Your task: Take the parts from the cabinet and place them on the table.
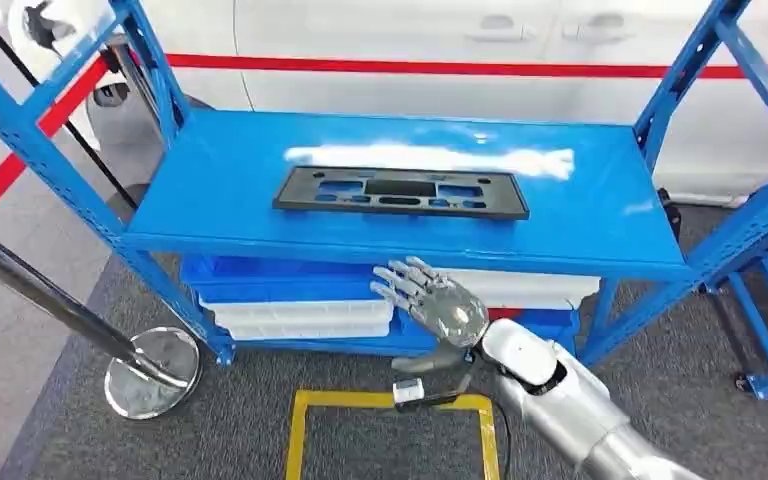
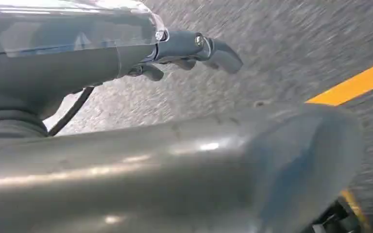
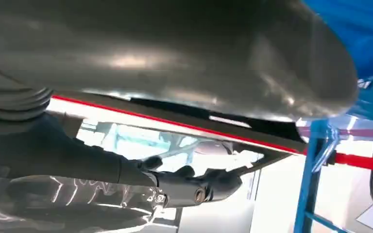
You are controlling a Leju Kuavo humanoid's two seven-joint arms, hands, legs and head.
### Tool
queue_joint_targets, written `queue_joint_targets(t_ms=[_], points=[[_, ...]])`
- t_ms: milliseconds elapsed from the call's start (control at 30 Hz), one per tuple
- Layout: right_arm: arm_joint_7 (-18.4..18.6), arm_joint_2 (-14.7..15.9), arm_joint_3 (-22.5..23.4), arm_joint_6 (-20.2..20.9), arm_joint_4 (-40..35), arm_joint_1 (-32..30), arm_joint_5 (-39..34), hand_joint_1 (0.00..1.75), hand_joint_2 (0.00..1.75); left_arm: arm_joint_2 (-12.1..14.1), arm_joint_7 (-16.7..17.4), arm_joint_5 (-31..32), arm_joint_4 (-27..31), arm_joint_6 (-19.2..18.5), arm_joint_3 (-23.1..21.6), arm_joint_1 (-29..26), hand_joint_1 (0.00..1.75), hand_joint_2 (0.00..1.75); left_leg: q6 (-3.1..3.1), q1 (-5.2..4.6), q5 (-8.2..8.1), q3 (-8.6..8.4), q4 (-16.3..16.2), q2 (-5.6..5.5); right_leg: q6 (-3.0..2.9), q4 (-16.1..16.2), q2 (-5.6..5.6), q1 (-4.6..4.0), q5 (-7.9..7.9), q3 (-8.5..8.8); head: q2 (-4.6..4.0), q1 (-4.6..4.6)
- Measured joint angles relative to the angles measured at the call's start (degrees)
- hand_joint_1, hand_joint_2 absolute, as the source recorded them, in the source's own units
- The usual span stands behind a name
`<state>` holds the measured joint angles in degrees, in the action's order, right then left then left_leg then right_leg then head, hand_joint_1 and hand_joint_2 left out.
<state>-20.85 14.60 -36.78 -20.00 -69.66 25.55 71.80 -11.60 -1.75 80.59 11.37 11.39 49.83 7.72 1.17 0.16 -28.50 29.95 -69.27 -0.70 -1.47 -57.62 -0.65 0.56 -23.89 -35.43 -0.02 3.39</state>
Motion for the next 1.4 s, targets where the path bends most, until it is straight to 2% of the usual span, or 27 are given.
queue_joint_targets(t_ms=[33, 67, 133, 167, 200, 233, 267, 300, 400, 467, 500, 567, 600, 667, 733, 767, 800, 867, 933, 967, 1000, 1067, 1133, 1200, 1267, 1300, 1400], points=[[0.00, 0.09, 0.00, 0.00, 0.04, -0.10, 0.02, 0.00, 0.00, 0.00, 0.00, 0.00, 0.00, -0.04, 0.00, 0.00, 0.00, 0.00, 0.15, 0.02, -1.33, 2.49, -2.81, 0.08, -0.09, 0.00, 0.01, -0.01, -0.74, 0.79, 0.00, -0.02], [0.00, 0.15, -0.13, 0.00, 0.07, -0.24, 0.02, 0.00, 0.00, 0.00, 0.00, 0.13, 0.00, -0.07, 0.00, -0.17, 0.00, 0.00, 0.39, 0.02, -4.91, 5.69, -5.33, 0.10, -0.20, 0.00, 0.04, -0.03, -1.94, 2.16, 0.00, 0.00], [0.00, 0.15, -0.33, 0.00, 0.09, -0.31, 0.02, 0.00, 0.00, 0.00, 0.00, 0.24, -0.02, -0.09, 0.00, -0.58, 0.00, 0.00, 0.26, 0.01, -10.50, 8.83, -4.90, 0.14, -0.10, -0.05, 0.35, -0.03, -3.62, 4.83, 0.00, 0.00], [0.00, 0.15, -0.37, 0.00, 0.17, -0.30, 0.02, 0.00, 0.00, 0.00, -0.02, 0.28, -0.02, -0.13, 0.00, -0.62, 0.00, 0.00, 0.02, -0.01, -11.15, 9.54, -2.87, 0.16, -0.01, -0.02, 0.53, -0.03, -4.61, 6.21, 0.00, 0.00], [0.00, 0.15, -0.42, 0.00, 0.20, -0.33, 0.02, 0.00, 0.00, 0.02, -0.40, 0.28, -0.02, -0.46, 0.00, -0.61, 0.00, 0.00, -0.44, -0.10, -9.36, 9.89, 0.68, 0.15, 0.04, -0.02, 0.61, -0.09, -5.84, 7.70, 0.00, 0.00], [0.00, 0.15, -0.50, 0.00, 0.24, -0.44, 0.02, 0.00, 0.00, 0.04, -0.99, 0.28, -0.02, -0.68, 0.00, -0.68, 0.00, 0.00, -1.04, -0.39, -4.19, 10.07, 4.79, 0.07, 0.11, -0.02, 0.62, -0.23, -6.92, 9.04, 0.00, 0.00], [0.02, 0.15, -0.59, 0.00, 0.31, -0.86, 0.04, 0.00, 0.00, 0.06, -1.36, 0.28, -0.04, -0.85, 0.00, -1.05, 0.00, 0.00, -1.76, -0.58, 5.03, 10.28, 9.01, -0.07, 0.14, 0.19, 0.63, -0.20, -7.89, 9.52, 0.00, -0.02], [0.11, 0.15, -0.83, 0.04, 0.54, -1.07, 0.07, 0.00, 0.00, 0.11, -1.36, 0.20, -0.04, -0.90, 0.00, -1.17, 0.00, 0.00, -1.93, -0.95, 10.11, 10.76, 10.55, -0.65, 0.59, -0.59, 1.01, -0.44, -8.68, 10.56, 0.00, -0.02], [0.13, 0.18, -1.05, 0.07, 0.61, -1.04, 0.26, 0.00, 0.00, 0.00, -0.72, -0.11, -0.07, -1.05, 0.00, -0.86, 0.00, 0.00, -2.73, -1.38, 9.23, 10.30, 10.13, -0.61, 1.85, 0.28, 1.06, -0.24, -9.55, 10.65, 0.00, -0.02], [0.31, 0.18, -0.94, 0.05, 0.44, -0.84, 0.26, 0.00, 0.00, -0.07, -0.50, -0.15, -0.07, -1.07, 0.02, -0.60, 0.00, 0.00, -3.12, -0.58, 9.07, 9.34, 11.46, -0.61, 2.35, -0.46, 0.87, -0.09, -11.18, 10.78, 0.00, 0.00], [0.31, 0.00, -0.96, 0.05, 0.44, -0.71, 0.26, 0.00, 0.00, -0.07, -0.50, -0.20, -0.07, -1.09, 0.02, -0.36, 0.00, 0.00, -3.41, -0.42, 8.89, 9.04, 11.72, -0.61, 2.63, -3.19, 0.79, -0.03, -12.87, 9.41, 0.00, -0.02], [0.37, -0.22, -0.98, 0.07, 0.46, -0.81, 0.35, 0.00, 0.00, -0.11, -0.52, -0.22, -0.07, -1.33, 0.02, -0.04, 0.00, 0.00, -3.58, -0.30, 8.70, 8.85, 11.79, -0.65, 3.29, -12.60, 0.80, 0.39, -16.47, 4.12, 0.00, -0.02], [0.37, -0.26, -0.98, 0.07, 0.48, -0.91, 0.35, 0.00, 0.00, -0.11, -0.52, -0.22, -0.07, -1.35, 0.02, 0.01, 0.00, 0.00, -3.53, -0.22, 8.64, 8.86, 11.77, -0.65, 3.56, -15.91, 0.80, 0.63, -16.80, 1.75, 0.00, -0.02], [0.37, -0.26, -0.98, 0.07, 0.48, -0.99, 0.37, 0.00, 0.00, -0.13, -0.50, -0.22, -0.07, -1.33, 0.02, -0.03, 0.00, 0.00, -3.31, 0.02, 8.50, 8.84, 11.64, -0.65, 4.15, -15.03, 0.72, 1.05, -13.28, 0.63, 0.00, -0.02], [0.44, -0.26, -0.96, 0.07, 0.48, -0.89, 0.39, 0.00, 0.00, -0.18, -0.66, -0.17, -0.07, -1.29, 0.02, -0.02, 0.00, 0.00, -2.66, 0.43, 8.03, 8.88, 11.16, -0.66, 4.78, -6.65, 0.49, 1.59, -7.18, 3.55, 0.00, -0.02], [0.57, -0.26, -0.96, 0.07, 0.48, -0.84, 0.44, 0.00, 0.00, -0.18, -1.38, 0.02, -0.07, -1.12, 0.00, -0.03, 0.00, 0.00, -2.24, 0.50, 7.87, 8.97, 10.73, -0.66, 5.03, -2.38, 0.11, 1.88, -6.00, 5.25, 0.00, -0.02], [0.65, -0.37, -0.98, 0.07, 0.46, -0.84, 0.61, 0.00, 0.00, -0.18, -2.01, 0.33, -0.07, -0.90, -0.02, -0.02, 0.00, 0.00, -1.72, 0.34, 7.79, 9.17, 10.52, -0.75, 4.63, -2.06, 0.15, 1.08, -6.38, 5.91, 0.00, -0.02], [0.70, -0.35, -0.96, -0.02, 0.46, -0.76, 1.00, 0.00, 0.00, -0.31, -2.36, 0.39, -0.07, -0.37, -0.04, -0.03, 0.00, 0.00, -0.87, 0.03, 8.14, 9.02, 10.49, -0.70, 2.80, -1.75, 0.49, 0.95, -6.65, 5.57, 0.00, 0.00], [0.70, -0.35, -0.96, -0.11, 0.35, -0.75, 1.33, 0.00, 0.00, -0.33, -2.36, 0.42, -0.07, -0.04, -0.07, -0.08, 0.00, 0.00, -0.14, 0.41, 8.53, 9.27, 10.77, -0.67, 1.71, -1.45, 0.56, 1.15, -6.04, 5.43, 0.00, -0.02], [0.70, -0.13, -0.96, -0.11, 0.28, -0.55, 1.44, 0.00, 0.00, -0.33, -2.36, 0.48, -0.07, 0.00, -0.07, -0.10, 0.00, 0.00, 0.16, 0.51, 7.62, 9.32, 9.93, -0.52, 1.20, -1.42, 0.21, 1.18, -5.68, 5.22, 0.00, -0.02], [0.70, 0.20, -0.98, -0.11, 0.13, -0.41, 1.53, 0.00, 0.00, -0.33, -2.36, 0.59, -0.07, 0.00, -0.07, -0.09, 0.00, 0.00, 0.37, 0.52, 5.24, 10.19, 7.59, -0.21, 0.82, -1.42, 0.09, 1.13, -5.44, 4.97, 0.00, -0.02], [0.70, 0.79, -1.18, 0.00, -0.64, 0.19, 2.47, 0.00, 0.00, -0.35, -2.34, 0.96, -0.07, 0.00, -0.13, -0.02, 0.00, 0.00, 0.80, 0.53, -0.48, 13.61, -1.52, -0.07, 0.47, -1.45, -0.15, 0.92, -5.00, 4.32, 0.00, -0.02], [0.85, 1.09, -1.66, 0.77, -1.25, 1.15, 2.95, 0.00, 0.00, -0.35, -2.19, 1.18, -0.07, -0.05, -0.26, -0.05, 0.00, 0.00, 0.83, 0.52, -2.37, 15.37, -7.52, -0.03, 0.41, -1.52, -0.27, 0.55, -4.68, 3.86, 0.00, -0.02], [1.07, 1.12, -2.14, 1.46, -1.86, 2.18, 3.24, 0.00, 0.00, -0.35, -2.03, 1.38, -0.07, -0.04, -0.46, -0.04, 0.00, 0.00, 0.28, 0.39, 0.40, 12.10, -3.32, -0.02, 0.45, -1.52, -0.26, 0.25, -4.59, 3.82, 0.00, -0.02], [1.11, 1.12, -2.36, 1.62, -2.58, 3.13, 3.30, 0.00, 0.00, -0.35, -2.03, 1.38, -0.07, -0.05, -0.59, 0.06, 0.00, 0.00, -1.03, -0.07, 4.21, 5.79, 7.31, -0.22, 0.51, -1.53, -0.30, 0.03, -4.63, 4.05, 0.00, -0.02], [1.11, 1.12, -2.41, 1.62, -2.75, 3.53, 3.30, 0.00, 0.00, -0.26, -2.03, 1.40, -0.07, -0.05, -0.68, 0.14, 0.00, 0.00, -1.66, -0.29, 2.93, 4.17, 9.69, -0.44, 0.77, -1.50, -0.39, -0.12, -4.64, 3.89, 0.00, -0.02], [1.11, 1.16, -2.62, 1.71, -3.13, 3.84, 3.37, 0.00, 0.00, -0.29, -2.01, 1.46, -0.07, -0.05, -1.05, 0.09, 0.00, 0.00, -1.96, -0.76, 3.38, 4.43, 10.23, -0.32, 1.78, -1.10, -0.37, 0.27, -4.42, 3.90, 0.00, 0.00]])
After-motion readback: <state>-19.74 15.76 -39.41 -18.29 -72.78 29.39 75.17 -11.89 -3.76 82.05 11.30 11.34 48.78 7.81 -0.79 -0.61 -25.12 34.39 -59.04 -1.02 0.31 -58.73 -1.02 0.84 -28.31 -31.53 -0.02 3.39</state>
